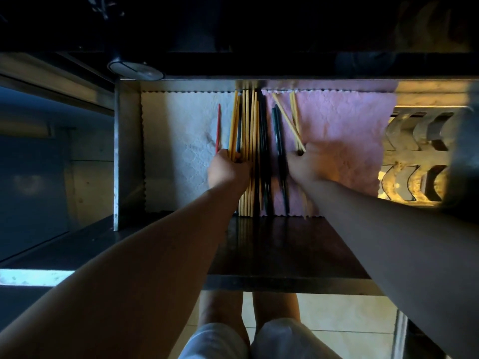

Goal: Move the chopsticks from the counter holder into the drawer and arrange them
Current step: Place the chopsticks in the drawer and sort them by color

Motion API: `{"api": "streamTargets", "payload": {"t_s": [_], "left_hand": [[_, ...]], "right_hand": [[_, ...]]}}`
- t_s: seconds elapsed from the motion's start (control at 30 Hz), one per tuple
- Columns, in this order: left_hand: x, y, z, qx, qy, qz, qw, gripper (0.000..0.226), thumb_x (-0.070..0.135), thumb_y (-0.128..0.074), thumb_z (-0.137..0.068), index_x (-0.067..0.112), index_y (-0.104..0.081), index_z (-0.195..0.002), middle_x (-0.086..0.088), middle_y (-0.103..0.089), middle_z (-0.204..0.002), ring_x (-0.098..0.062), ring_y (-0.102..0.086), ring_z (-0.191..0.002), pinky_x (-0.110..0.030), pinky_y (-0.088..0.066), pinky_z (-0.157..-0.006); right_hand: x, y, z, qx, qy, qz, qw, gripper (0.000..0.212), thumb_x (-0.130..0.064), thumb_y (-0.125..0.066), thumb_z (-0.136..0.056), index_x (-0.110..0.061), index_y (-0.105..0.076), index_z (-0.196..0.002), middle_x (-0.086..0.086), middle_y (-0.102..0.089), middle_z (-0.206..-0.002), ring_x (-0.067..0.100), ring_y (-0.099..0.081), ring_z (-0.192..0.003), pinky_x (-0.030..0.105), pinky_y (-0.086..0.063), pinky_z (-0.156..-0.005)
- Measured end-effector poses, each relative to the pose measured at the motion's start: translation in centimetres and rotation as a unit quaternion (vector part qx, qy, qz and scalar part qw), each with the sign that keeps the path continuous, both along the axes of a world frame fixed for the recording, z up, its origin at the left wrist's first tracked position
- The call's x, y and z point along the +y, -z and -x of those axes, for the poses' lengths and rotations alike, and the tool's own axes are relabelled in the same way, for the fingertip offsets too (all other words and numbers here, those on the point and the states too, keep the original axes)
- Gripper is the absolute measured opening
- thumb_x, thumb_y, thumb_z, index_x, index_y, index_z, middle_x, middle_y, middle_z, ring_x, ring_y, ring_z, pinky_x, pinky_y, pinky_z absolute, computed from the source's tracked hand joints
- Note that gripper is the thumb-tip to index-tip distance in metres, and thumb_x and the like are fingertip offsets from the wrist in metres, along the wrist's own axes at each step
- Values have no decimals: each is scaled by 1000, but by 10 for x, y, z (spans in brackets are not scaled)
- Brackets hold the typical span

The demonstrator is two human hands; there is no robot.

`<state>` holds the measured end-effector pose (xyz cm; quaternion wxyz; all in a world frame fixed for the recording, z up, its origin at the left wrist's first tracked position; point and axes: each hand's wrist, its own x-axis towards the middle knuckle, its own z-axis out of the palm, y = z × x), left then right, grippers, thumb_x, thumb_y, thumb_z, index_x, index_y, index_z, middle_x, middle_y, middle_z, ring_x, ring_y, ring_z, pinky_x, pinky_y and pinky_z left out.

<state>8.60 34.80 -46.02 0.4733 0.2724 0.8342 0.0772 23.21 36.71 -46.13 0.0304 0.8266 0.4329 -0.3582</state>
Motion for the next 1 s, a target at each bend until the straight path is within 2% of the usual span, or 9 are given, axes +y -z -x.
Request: {"api": "streamTargets", "payload": {"t_s": [0.13, 0.23, 0.33, 0.5, 0.63, 0.7, 0.8, 0.87, 1.0], "left_hand": [[2, 5, -7, 32, 12, 3, 999, 26, 29, -76, -78, 17, -59, -95, -5, -67, -94, -26, -66, -87, -33, -53, -74], [2, 5, -13, 26, -10, 6, 1000, 29, 29, -75, -78, 15, -62, -99, -3, -66, -92, -26, -65, -84, -32, -54, -73], [4, 3, -12, 16, -30, 18, 999, 30, 26, -72, -78, 14, -65, -104, -6, -69, -97, -28, -68, -89, -36, -57, -78], [5, 4, -2, 2, -23, 15, 1000, 20, 20, -68, -82, 10, -71, -99, -11, -72, -91, -30, -69, -87, -37, -58, -77], [4, 1, 7, -25, -55, 6, 998, 14, 26, -66, -89, 13, -67, -81, -2, -60, -64, -22, -59, -63, -24, -43, -55], [2, 0, 10, -29, -62, 7, 998, 14, 25, -61, -91, 16, -64, -81, 0, -57, -62, -21, -57, -61, -24, -39, -51], [1, -1, 10, -21, -42, 1, 999, 18, 25, -54, -92, 14, -67, -97, -8, -68, -85, -29, -66, -84, -32, -53, -72], [2, -2, 6, -2, -29, -6, 1000, 24, 25, -50, -94, 12, -66, -107, -12, -69, -100, -33, -65, -95, -37, -53, -84], [2, -2, -4, -1, -34, -31, 999, 18, 22, -54, -91, 11, -63, -103, -14, -69, -100, -34, -66, -95, -42, -54, -86]], "right_hand": [[-4, -13, -11, -12, -77, -41, 996, 30, -30, -43, -90, -6, -61, -95, 15, -55, -99, 35, -55, -88, 36, -40, -72], [-8, -18, -11, 2, -88, -74, 993, 28, -27, -44, -94, -6, -56, -83, 9, -47, -80, 26, -46, -74, 29, -28, -63], [-12, -19, -5, 35, -52, -106, 992, 31, -26, -48, -94, -7, -51, -70, 7, -45, -64, 28, -49, -66, 29, -28, -59], [-14, -20, 7, 123, 21, -101, 987, 46, -33, -48, -97, -18, -33, -56, -3, -34, -52, 13, -36, -48, 26, -25, -45], [-15, -16, 17, 175, 48, -99, 978, 34, -34, -46, -98, -15, -48, -69, -3, -44, -60, 13, -44, -55, 20, -32, -49], [-15, -16, 21, 196, 61, -93, 974, 29, -33, -45, -99, -13, -54, -80, -2, -48, -63, 14, -48, -58, 21, -35, -52], [-15, -15, 24, 202, 83, -94, 971, 25, -33, -47, -98, -13, -55, -84, -2, -50, -65, 15, -49, -60, 20, -37, -50], [-14, -14, 25, 178, 84, -93, 976, 21, -35, -53, -95, -15, -55, -88, 0, -52, -71, 19, -51, -68, 20, -34, -50], [-10, -16, 25, 151, 97, -75, 981, 30, -37, -55, -93, -8, -63, -93, 3, -60, -75, 19, -57, -65, 18, -40, -49]]}}
